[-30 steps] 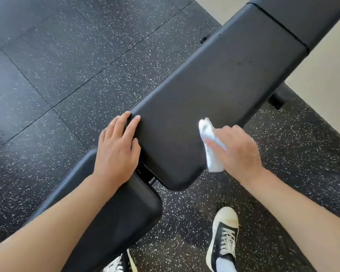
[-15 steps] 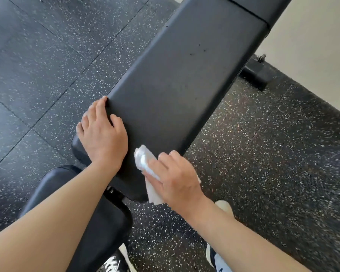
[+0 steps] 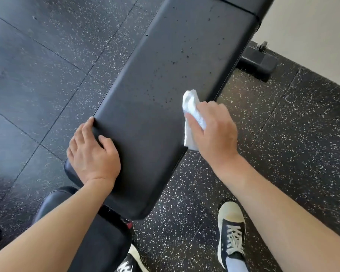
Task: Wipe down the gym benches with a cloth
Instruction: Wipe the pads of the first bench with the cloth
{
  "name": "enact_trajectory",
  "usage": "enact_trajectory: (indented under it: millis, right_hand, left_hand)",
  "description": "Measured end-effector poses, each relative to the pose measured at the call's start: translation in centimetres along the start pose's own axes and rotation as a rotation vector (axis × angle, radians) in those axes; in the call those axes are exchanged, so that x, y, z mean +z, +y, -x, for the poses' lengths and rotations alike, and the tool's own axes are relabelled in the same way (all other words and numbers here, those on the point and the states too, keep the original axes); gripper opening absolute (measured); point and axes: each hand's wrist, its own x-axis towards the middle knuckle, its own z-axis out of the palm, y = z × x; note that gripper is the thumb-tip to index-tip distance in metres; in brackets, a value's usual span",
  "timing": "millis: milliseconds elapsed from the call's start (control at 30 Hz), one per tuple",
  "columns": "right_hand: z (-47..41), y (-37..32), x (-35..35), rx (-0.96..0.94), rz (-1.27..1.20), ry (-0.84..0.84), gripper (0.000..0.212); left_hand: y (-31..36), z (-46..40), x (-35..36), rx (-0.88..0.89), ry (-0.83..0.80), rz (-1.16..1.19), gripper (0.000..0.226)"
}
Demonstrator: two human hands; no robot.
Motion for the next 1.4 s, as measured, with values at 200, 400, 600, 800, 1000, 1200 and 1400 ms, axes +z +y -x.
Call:
enact_trajectory:
  millis: [200,400,600,800,1000,1200,1400]
  right_hand:
    - [13.0,-8.5,1.2,-0.44,-0.032,-0.315,0.024]
    - [12.6,-7.5,1.0,-0.565,-0.047,-0.287,0.012]
    - [0.3,-1.1,0.5,-0.266,0.023,-0.01,0.025]
    - [-3.2,-2.6,1.6,-0.074,0.087,-0.002,0.023]
    - [5.0,-8.2,2.3,-0.496,-0.015,-0.267,0.014]
    - [-0.1,-3.9,0.8,-0.586,0.019,-0.239,0.019]
    - [-10.5,-0.8,1.9,-0.232,0.112,-0.136,0.025]
  left_hand:
    - [-0.2,-0.1,0.2,-0.007,-0.007,-0.007,0.058]
    - [-0.1,0.0,0.3,0.004,-0.007,-0.012,0.058]
    - [-0.2,-0.1,0.3,-0.002,-0.009,-0.022,0.058]
    - [-0.3,-0.1,0.3,-0.003,-0.004,-0.016,0.057]
    - [-0.2,-0.2,0.4,-0.018,0.003,-0.025,0.058]
    - [0.1,-0.2,0.3,-0.016,0.028,-0.031,0.056]
    - [0.2,-0.1,0.1,-0.009,0.029,-0.027,0.057]
